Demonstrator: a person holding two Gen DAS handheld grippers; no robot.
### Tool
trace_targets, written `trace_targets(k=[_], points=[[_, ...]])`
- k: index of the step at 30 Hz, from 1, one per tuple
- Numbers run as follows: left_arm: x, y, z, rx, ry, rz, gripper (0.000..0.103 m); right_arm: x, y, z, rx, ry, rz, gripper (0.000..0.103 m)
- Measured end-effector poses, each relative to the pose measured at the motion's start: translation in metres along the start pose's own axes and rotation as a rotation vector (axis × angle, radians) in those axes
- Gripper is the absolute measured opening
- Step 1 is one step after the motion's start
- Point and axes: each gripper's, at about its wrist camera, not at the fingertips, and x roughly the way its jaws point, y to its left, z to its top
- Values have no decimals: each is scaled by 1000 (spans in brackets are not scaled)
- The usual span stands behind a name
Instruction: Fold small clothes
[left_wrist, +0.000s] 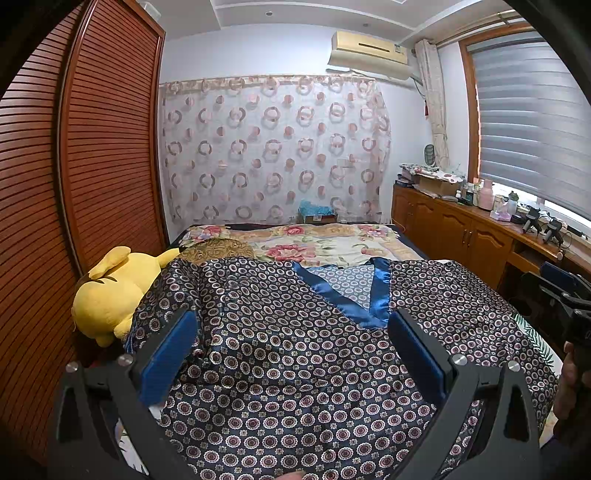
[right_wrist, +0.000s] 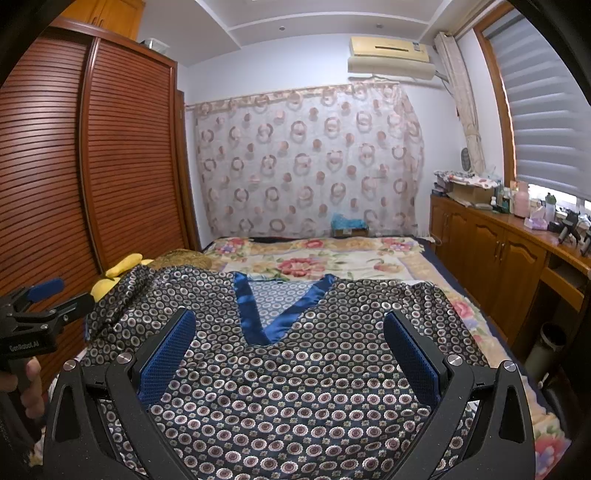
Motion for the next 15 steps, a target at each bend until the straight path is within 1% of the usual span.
trace_targets(k=[15], points=[[0, 0, 0, 0, 0, 0, 103, 0, 1, 1, 2, -2, 0, 103]])
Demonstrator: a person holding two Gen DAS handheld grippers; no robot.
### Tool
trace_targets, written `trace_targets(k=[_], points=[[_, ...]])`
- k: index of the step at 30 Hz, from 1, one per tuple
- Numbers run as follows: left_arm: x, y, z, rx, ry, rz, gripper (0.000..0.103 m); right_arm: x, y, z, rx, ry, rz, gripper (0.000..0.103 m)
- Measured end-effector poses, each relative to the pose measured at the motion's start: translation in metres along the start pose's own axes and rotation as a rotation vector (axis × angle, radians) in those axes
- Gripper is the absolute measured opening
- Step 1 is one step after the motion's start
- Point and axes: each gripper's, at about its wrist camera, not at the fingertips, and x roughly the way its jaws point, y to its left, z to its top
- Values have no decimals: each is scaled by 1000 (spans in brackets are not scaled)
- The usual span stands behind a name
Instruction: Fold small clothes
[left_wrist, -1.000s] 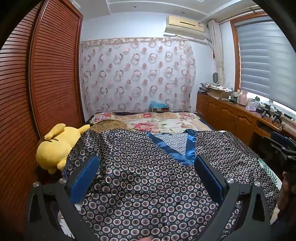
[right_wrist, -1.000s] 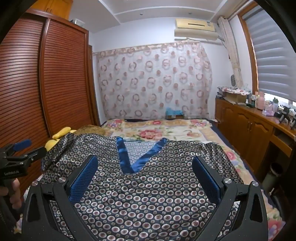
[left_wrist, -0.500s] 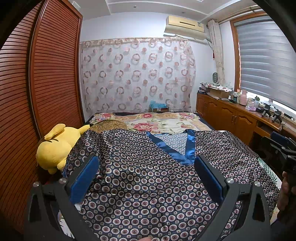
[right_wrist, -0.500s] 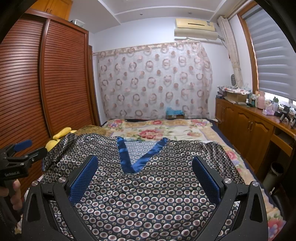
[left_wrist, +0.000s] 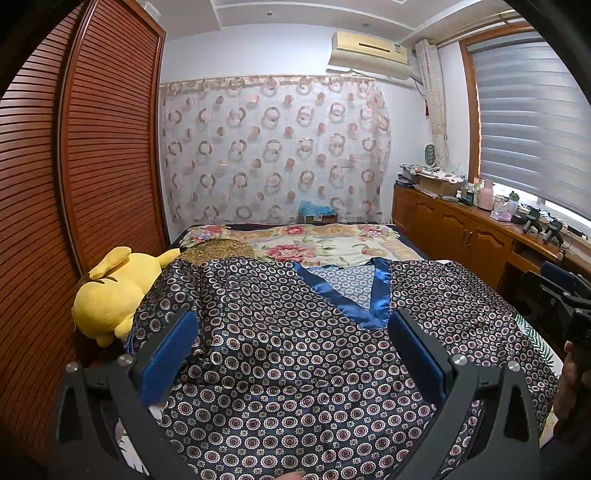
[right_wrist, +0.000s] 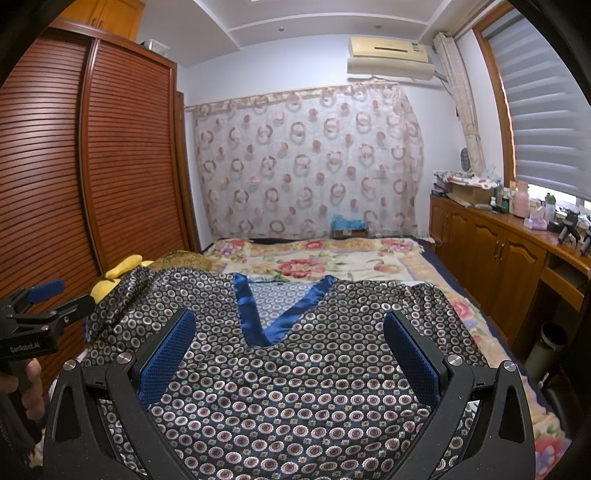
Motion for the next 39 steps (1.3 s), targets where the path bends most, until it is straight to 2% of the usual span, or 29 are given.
trace_targets(k=[39], points=[[-10, -2, 7, 0, -6, -2, 103, 1, 5, 1, 3, -2, 4, 103]])
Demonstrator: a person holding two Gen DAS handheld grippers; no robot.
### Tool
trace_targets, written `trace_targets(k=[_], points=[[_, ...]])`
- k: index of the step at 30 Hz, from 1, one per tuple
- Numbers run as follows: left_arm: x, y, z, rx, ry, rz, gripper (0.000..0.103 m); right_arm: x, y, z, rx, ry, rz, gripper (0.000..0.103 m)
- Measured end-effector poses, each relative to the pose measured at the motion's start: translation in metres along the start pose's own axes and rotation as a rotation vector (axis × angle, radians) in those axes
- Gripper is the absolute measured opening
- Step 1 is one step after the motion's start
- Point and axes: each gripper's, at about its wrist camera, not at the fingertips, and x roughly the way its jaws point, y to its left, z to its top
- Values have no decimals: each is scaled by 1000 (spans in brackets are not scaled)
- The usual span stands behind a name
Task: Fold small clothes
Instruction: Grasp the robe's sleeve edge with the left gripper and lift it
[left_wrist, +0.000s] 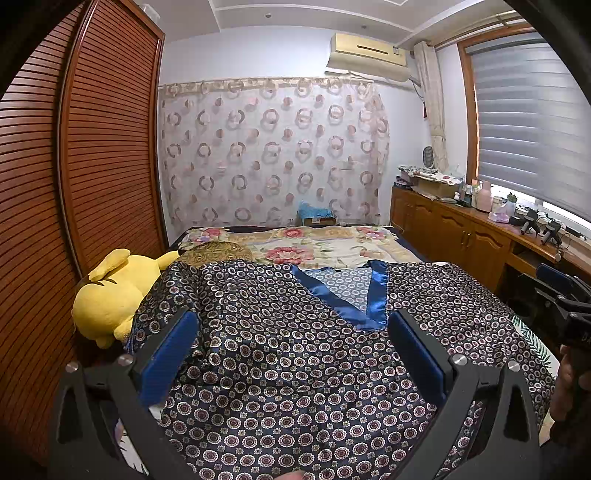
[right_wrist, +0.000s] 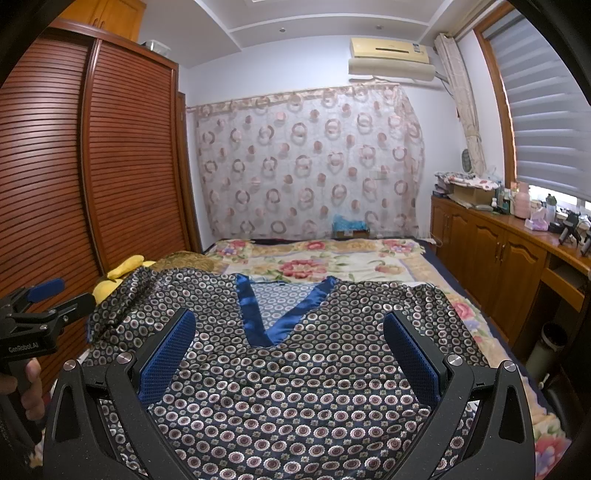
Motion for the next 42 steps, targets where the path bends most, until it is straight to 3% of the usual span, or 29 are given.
trace_targets(k=[11, 24, 42], points=[[7, 6, -5, -4, 29, 6, 103, 10, 4, -1, -1, 17, 16, 103], [30, 57, -21, -30, 105, 74, 103, 41, 20, -21, -26, 88, 114, 103], [76, 137, -56, -67, 240, 137, 103, 90, 72, -48, -121, 200, 252, 103]])
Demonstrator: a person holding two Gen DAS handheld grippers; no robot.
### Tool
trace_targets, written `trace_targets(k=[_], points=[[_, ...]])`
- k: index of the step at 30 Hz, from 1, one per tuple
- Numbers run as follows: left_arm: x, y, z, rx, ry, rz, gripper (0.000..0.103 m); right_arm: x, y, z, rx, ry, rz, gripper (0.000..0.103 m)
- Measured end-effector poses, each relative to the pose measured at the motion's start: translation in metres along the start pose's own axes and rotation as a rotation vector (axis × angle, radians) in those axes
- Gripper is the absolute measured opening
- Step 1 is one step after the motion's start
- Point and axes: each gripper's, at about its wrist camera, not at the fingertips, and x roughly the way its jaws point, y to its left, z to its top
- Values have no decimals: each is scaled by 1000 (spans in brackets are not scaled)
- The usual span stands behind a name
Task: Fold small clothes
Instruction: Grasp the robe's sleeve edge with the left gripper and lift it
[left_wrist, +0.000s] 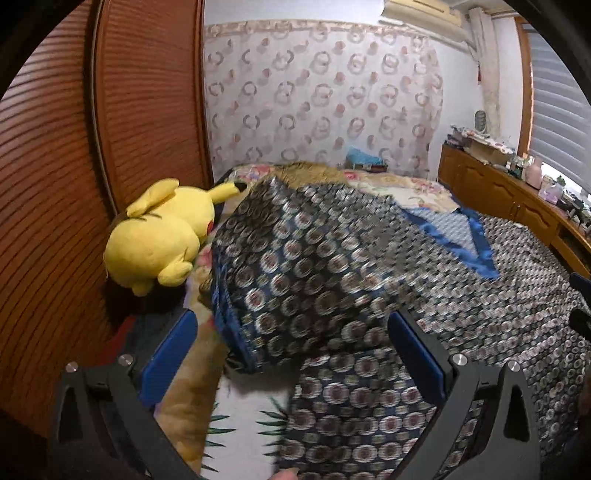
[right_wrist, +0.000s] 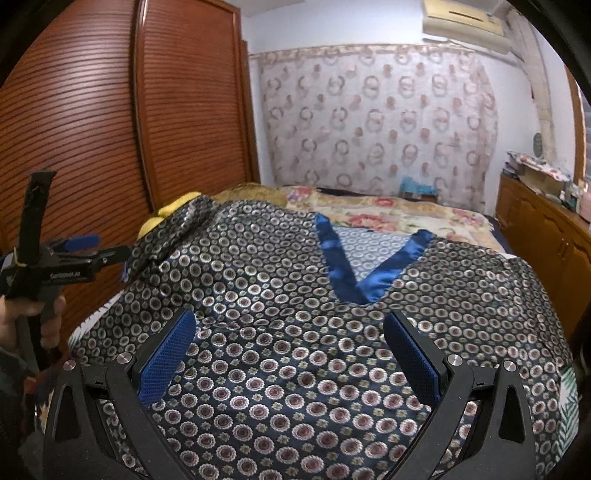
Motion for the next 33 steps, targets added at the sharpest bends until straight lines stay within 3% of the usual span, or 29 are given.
trace_targets(k=[8, 21, 23, 26, 28, 30, 33], points=[[31, 17, -7, 43, 67, 3, 103, 16, 13, 7, -48, 25, 32, 103], [52, 28, -20, 85, 182, -67, 88, 28, 25, 23, -83, 22, 76, 103], [54, 28, -20, 83, 184, -62, 80, 29, 25, 21, -81, 28, 78, 103], [60, 33, -20, 65, 195, -70, 59, 30, 23, 19, -72, 35, 80, 103], [60, 34, -21, 56, 195, -72, 33, 30, 19, 18, -64, 36, 80, 103], [56, 36, -20, 52, 171, -62, 19, 30, 16, 17, -56, 38, 78, 103], [40, 42, -11, 26, 106, -56, 11, 29, 12, 15, -47, 37, 76, 103]])
